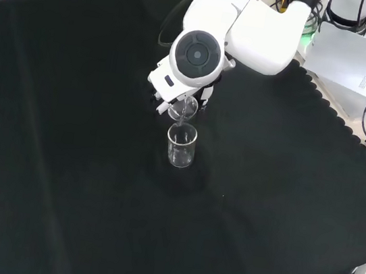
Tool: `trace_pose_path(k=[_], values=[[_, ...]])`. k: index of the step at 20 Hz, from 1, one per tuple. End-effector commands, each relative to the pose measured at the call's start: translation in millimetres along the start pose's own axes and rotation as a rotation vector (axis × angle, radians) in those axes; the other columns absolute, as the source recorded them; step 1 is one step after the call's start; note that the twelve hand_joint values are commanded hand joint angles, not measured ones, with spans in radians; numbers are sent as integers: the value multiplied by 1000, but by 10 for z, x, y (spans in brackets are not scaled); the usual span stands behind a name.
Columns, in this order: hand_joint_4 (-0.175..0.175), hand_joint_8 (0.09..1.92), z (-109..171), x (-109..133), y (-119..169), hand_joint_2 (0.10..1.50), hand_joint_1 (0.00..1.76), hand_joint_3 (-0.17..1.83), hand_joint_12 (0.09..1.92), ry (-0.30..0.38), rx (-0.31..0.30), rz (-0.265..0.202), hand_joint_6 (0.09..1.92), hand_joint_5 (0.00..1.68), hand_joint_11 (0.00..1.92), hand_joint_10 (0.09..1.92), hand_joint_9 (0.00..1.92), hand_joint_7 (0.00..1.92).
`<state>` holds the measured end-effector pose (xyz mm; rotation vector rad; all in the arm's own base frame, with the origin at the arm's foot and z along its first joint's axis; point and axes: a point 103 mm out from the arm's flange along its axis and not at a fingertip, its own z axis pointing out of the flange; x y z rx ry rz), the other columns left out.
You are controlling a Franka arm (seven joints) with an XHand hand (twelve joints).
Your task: Pour the water from the handheld beaker into the one on the table.
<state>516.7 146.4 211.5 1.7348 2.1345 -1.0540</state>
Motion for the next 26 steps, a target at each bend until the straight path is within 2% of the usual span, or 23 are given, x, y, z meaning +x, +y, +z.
trace_pose_path(k=[1, 15, 19, 21, 26], values=[[175, 87, 11, -22, 8, 715, 1122, 551, 822, -30, 4, 5, 627, 1275, 1222, 87, 1556, 1626], [175, 87, -127, 93, -2, 716, 1121, 554, 819, -81, 9, 9, 637, 1270, 1223, 87, 1555, 1625], [175, 87, -56, 23, 10, 716, 1121, 554, 818, -74, 6, 3, 640, 1268, 1223, 87, 1554, 1625], [175, 87, -140, 108, -5, 716, 1121, 555, 818, -97, 5, 5, 641, 1268, 1223, 87, 1554, 1625], [175, 87, -160, 121, -11, 716, 1121, 556, 817, -108, 11, 8, 645, 1266, 1223, 87, 1554, 1624]])
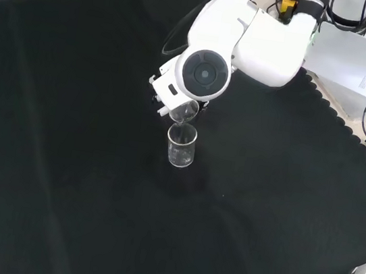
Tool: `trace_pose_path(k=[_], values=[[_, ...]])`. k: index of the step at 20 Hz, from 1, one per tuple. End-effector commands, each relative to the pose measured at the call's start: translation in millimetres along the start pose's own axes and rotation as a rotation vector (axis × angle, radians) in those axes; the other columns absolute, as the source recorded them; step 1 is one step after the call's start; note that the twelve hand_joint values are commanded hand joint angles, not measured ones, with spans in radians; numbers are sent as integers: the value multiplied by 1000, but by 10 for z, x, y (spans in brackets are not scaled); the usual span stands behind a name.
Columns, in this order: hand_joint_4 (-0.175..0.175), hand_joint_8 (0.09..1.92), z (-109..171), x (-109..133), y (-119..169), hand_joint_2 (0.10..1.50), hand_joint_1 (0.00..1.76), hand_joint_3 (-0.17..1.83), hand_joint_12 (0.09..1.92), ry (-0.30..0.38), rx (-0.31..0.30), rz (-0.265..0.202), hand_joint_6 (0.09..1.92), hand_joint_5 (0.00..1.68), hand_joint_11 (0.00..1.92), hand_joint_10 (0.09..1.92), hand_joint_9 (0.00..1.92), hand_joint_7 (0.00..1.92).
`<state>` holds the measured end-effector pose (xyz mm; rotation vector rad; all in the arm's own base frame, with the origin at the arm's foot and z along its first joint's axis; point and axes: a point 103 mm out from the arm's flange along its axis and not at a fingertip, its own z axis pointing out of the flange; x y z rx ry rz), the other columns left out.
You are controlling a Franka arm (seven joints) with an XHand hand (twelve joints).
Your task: Pour the water from the handheld beaker into the one on the table.
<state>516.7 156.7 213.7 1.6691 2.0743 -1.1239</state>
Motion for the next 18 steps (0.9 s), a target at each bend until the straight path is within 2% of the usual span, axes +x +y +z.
trace_pose_path(k=[1, 7, 13, 15, 18], values=[[175, 87, -86, 47, -11, 716, 1121, 556, 817, -27, -2, 5, 645, 1266, 1223, 87, 1554, 1624], [175, 87, -80, 35, -18, 715, 1121, 558, 816, -17, -4, 0, 649, 1264, 1224, 87, 1554, 1625], [175, 87, -104, 51, -26, 715, 1120, 559, 816, -37, -2, 5, 652, 1263, 1224, 87, 1554, 1624], [175, 87, -88, 33, -28, 715, 1120, 560, 815, -24, -19, -15, 653, 1262, 1225, 87, 1554, 1624], [175, 87, -106, 45, -34, 715, 1120, 560, 815, -38, -16, -10, 654, 1262, 1225, 87, 1554, 1624]])
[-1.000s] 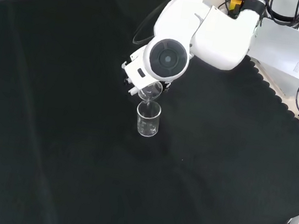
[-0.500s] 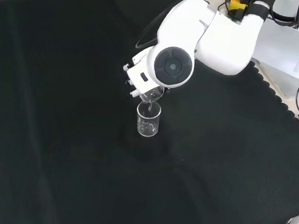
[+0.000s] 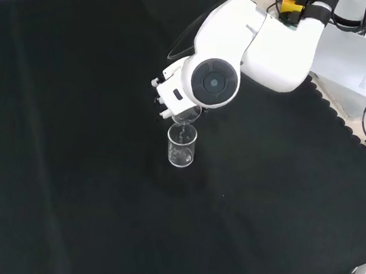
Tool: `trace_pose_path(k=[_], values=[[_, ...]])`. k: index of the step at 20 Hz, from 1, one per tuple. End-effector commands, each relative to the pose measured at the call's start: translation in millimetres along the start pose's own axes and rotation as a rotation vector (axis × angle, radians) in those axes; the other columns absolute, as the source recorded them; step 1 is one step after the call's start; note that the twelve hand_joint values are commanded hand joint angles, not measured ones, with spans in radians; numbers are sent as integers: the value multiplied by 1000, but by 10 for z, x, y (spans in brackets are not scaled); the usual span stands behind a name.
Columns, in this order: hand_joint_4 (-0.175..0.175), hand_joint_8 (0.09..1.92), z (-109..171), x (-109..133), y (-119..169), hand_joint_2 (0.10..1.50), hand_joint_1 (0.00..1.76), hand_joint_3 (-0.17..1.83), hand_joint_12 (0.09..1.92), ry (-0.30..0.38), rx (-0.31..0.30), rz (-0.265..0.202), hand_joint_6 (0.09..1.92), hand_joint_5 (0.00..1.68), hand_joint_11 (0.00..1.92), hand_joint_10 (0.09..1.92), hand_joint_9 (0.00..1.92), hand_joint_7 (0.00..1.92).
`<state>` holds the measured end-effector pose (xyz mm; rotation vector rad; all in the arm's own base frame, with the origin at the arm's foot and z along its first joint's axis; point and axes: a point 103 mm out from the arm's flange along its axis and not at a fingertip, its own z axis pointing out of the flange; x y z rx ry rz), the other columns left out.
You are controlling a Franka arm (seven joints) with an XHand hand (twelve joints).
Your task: Pour the water from the handheld beaker into the one on the table.
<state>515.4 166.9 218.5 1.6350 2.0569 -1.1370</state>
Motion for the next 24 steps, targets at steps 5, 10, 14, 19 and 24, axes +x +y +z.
trace_pose_path(k=[5, 10, 14, 19, 24], values=[[175, 87, -9, -31, -23, 715, 1120, 562, 815, -75, 28, 24, 656, 1261, 1225, 87, 1554, 1624], [175, 87, -11, -64, -35, 715, 1120, 563, 814, -105, 37, 33, 658, 1260, 1226, 87, 1554, 1624], [175, 87, -12, -80, -45, 714, 1120, 564, 814, -109, 36, 33, 659, 1259, 1226, 87, 1554, 1624], [175, 87, -15, -87, -53, 714, 1120, 565, 813, -110, 30, 30, 661, 1259, 1226, 87, 1554, 1624], [175, 87, -28, -93, -68, 713, 1120, 566, 813, -106, 36, 32, 662, 1259, 1227, 87, 1554, 1624]])
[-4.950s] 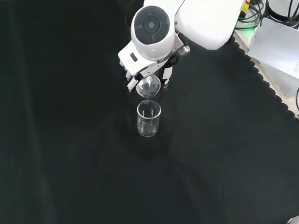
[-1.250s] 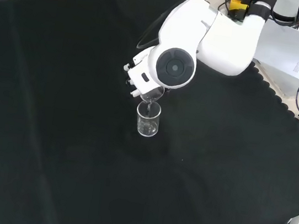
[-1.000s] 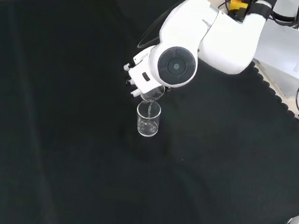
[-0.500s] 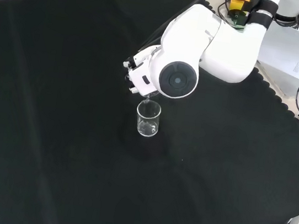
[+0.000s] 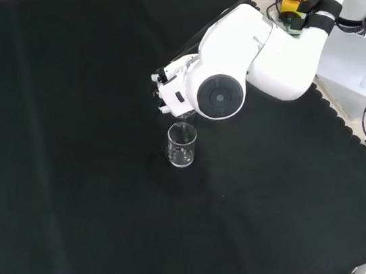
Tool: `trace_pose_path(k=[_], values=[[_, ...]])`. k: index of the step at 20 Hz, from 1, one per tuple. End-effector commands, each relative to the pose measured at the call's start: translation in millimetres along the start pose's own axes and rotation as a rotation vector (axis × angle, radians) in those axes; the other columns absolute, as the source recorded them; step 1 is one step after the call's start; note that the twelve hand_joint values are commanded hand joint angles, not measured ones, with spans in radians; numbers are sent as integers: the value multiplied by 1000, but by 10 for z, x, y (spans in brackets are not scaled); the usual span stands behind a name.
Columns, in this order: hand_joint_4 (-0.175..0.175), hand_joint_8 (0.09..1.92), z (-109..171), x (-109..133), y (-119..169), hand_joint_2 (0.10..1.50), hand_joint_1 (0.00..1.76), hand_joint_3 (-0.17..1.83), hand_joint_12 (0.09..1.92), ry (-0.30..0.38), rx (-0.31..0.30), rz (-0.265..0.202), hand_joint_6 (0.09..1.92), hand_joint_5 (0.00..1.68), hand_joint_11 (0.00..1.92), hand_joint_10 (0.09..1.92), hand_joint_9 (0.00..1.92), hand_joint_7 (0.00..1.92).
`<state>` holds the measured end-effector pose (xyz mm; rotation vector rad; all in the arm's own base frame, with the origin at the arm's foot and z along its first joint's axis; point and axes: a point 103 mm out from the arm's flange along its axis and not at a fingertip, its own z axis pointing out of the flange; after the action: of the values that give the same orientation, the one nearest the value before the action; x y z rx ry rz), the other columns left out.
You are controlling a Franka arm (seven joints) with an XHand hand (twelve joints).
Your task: Pour the water from the handheld beaker into the one on the table.
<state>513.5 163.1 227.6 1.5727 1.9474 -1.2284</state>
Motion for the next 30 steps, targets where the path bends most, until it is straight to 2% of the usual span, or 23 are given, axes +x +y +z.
trace_pose_path(k=[1, 23, 30], values=[[175, 87, -14, -2, -16, 713, 1120, 566, 813, 5, 6, 1, 662, 1258, 1227, 87, 1554, 1624], [175, 87, -178, 98, -45, 712, 1119, 571, 811, -10, 4, -14, 667, 1257, 1228, 87, 1555, 1624], [175, 87, -154, 77, -45, 711, 1119, 572, 811, -5, 4, -24, 668, 1256, 1229, 87, 1555, 1625]])
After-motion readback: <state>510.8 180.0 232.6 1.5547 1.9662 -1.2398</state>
